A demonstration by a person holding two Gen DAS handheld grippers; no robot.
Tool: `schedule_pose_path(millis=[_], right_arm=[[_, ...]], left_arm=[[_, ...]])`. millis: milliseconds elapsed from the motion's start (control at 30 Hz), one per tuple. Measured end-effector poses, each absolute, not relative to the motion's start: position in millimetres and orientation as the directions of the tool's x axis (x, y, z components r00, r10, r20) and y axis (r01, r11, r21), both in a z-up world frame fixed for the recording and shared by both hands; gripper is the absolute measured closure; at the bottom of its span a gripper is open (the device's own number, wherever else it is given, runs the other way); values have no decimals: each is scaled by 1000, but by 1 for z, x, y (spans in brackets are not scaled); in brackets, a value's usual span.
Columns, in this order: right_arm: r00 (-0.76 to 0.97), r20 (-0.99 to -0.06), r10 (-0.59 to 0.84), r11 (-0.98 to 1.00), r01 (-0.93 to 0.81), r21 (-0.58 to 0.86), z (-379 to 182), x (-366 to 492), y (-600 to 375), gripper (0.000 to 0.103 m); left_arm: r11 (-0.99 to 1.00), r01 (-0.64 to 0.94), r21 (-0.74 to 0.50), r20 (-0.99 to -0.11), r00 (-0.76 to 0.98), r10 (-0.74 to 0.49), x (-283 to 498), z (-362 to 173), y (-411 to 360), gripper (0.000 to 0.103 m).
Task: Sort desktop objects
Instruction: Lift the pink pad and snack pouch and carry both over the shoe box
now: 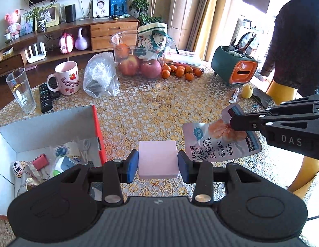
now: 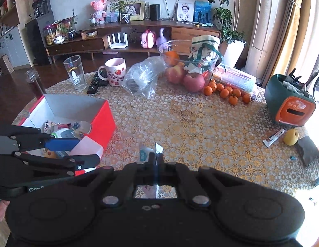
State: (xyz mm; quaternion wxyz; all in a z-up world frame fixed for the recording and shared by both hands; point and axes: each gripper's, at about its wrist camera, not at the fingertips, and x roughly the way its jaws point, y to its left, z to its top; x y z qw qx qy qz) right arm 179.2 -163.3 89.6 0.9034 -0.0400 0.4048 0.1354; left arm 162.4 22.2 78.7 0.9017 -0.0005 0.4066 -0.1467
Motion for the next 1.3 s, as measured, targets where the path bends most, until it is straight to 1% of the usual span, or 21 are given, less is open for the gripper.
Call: schedule_pose_path(millis=[200,400,633,1000,1300], right_arm=[[648,-724,237,947,-321,22,107,176,-130,103],[635,-729,256,929,-369,4,109,177,-95,103],[623,-729,283,910,-414,0,110,180,-54,103],[584,-756,296,893,-450,2,89,196,-2,103],[557,-780,284,897,-441,12,67,216,23,103]], left_arm=[[965,246,-93,-734,638,-233,158,90,52,63],[973,224,-63,-738,646,-196,155,95,82,63],[982,180,-56,-741,652,-162,155,92,123,63],[991,129,-38,-756,644,-113,162,72,172,63],[995,90,-30,-777,625,-80,176,48,202,63]])
